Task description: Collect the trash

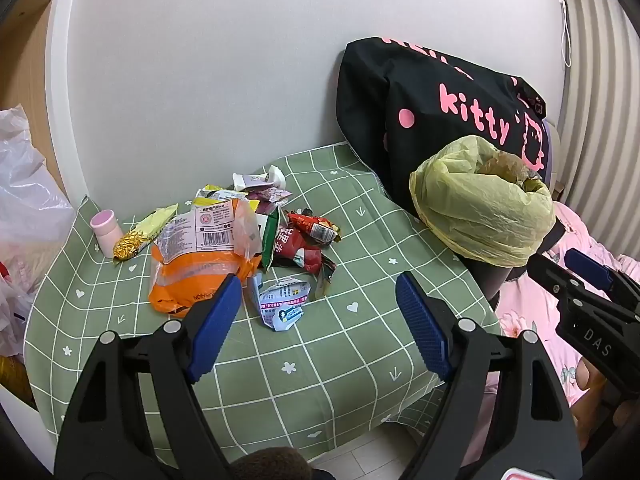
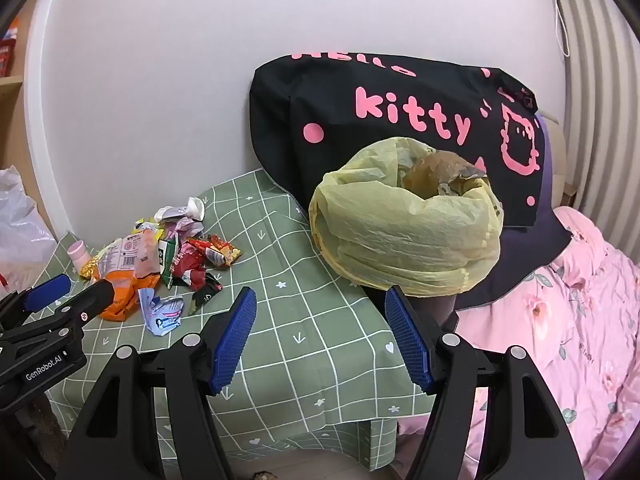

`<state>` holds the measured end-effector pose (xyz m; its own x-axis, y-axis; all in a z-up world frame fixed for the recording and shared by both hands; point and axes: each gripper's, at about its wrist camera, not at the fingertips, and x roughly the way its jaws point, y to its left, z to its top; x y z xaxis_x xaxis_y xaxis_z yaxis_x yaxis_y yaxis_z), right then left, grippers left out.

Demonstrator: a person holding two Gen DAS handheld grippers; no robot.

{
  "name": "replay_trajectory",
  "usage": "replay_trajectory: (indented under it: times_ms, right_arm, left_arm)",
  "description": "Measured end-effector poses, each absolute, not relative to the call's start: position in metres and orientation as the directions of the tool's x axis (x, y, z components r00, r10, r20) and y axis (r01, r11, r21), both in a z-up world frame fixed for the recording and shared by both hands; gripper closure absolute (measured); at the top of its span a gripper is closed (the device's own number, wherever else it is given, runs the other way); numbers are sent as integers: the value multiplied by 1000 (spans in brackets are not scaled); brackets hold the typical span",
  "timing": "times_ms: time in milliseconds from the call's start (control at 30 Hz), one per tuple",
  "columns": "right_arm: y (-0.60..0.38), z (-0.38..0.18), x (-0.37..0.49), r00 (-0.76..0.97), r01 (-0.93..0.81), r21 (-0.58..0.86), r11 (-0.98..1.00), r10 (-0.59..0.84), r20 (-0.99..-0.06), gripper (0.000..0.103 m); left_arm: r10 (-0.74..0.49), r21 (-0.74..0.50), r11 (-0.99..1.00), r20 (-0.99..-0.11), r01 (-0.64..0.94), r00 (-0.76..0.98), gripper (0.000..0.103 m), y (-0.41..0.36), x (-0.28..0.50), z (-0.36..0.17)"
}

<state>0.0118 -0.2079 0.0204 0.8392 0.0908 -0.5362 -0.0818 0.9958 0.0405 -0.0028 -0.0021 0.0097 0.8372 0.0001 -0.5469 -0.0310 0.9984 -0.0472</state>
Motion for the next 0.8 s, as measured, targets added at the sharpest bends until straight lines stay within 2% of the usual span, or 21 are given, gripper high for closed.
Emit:
replay_trajectory:
  times_ms: [800]
  right_arm:
    - [-210,20,12,840,-81,45,996,92,-535,40]
  left_arm:
    - [3,-47,998,-545,-33,838,28,-2,-4,10]
